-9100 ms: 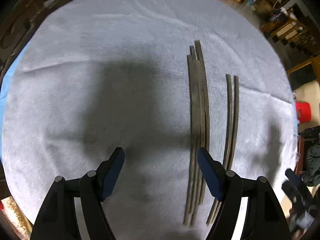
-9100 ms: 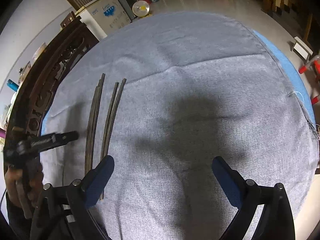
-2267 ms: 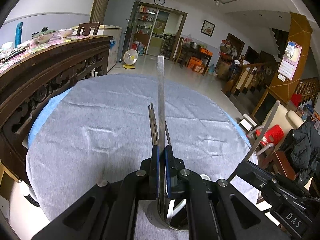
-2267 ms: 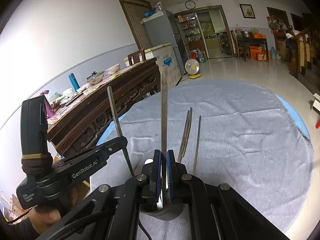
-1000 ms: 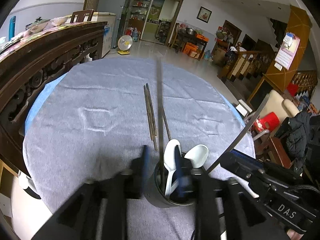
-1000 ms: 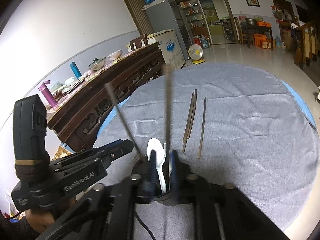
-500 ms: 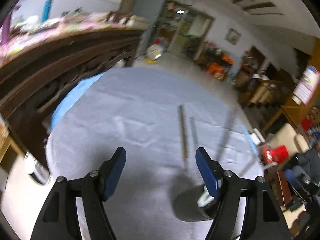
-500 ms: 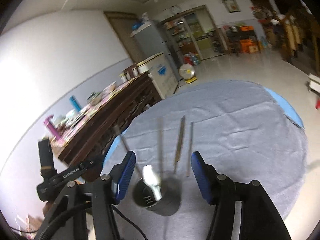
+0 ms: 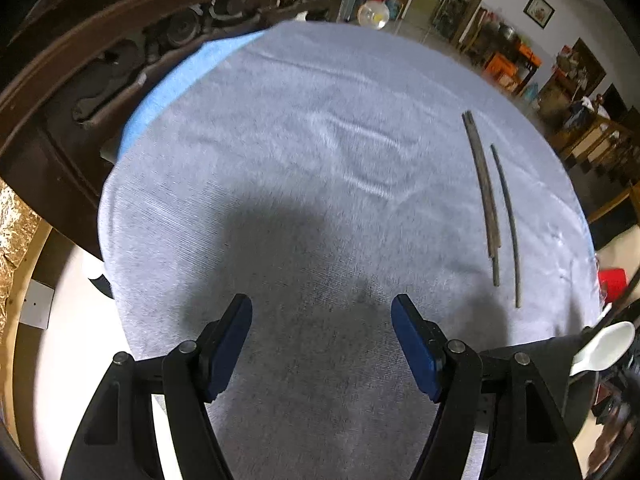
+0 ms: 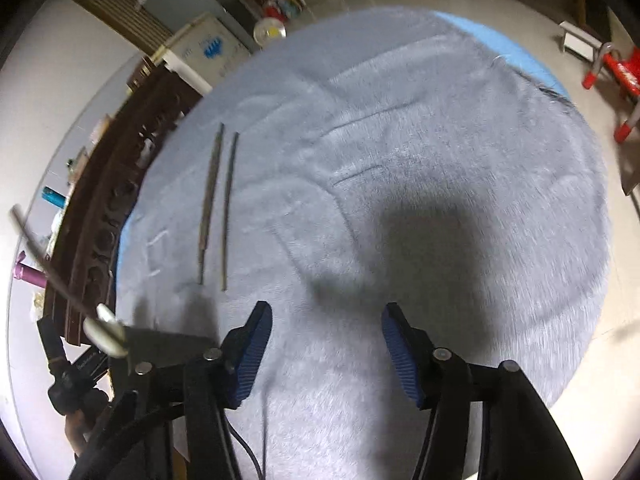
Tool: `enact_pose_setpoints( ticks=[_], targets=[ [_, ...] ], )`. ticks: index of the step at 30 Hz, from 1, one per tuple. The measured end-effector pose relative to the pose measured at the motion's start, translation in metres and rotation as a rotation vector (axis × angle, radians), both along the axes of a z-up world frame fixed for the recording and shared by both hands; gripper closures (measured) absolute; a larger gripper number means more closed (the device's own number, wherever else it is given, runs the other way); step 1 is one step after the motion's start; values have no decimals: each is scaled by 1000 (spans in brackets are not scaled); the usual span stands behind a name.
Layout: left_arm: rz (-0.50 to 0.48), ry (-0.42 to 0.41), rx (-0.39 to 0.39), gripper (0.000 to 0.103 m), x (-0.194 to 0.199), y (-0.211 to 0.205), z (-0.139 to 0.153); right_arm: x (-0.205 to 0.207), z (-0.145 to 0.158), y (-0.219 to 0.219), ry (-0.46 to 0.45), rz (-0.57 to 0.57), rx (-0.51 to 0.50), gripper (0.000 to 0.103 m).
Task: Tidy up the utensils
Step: 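Move both open grippers back over the remaining chopsticks on the cloth, then close the right gripper on a chopstick and lift it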
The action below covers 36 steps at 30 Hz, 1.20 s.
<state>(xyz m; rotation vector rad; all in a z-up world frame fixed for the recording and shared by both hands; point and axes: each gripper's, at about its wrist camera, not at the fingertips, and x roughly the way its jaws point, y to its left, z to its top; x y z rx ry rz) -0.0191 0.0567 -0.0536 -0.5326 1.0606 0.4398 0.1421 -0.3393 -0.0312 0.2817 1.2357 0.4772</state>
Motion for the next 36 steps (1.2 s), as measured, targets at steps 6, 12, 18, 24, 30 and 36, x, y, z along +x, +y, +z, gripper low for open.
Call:
enact_pose_setpoints(
  ticks=[6, 12, 18, 24, 30, 36],
  targets=[
    [-50, 33, 0, 30, 16, -4, -10, 50, -10, 33, 84, 98, -71, 54],
    [-68, 49, -11, 30, 23, 0, -19, 92, -8, 90, 83, 206, -168, 56],
    [-81, 49, -3, 30, 28, 2, -19, 123, -7, 151, 95, 294, -214, 63],
    [-102, 51, -9, 30, 40, 9, -14, 147, -13, 209, 142, 358, -248, 70],
    [-148, 37, 37, 30, 74, 13, 3, 162, -25, 245, 165, 379, -315, 82],
    [-206, 33, 31, 30, 134, 20, 18, 164, -28, 249, 143, 423, -402, 96]
  ],
)
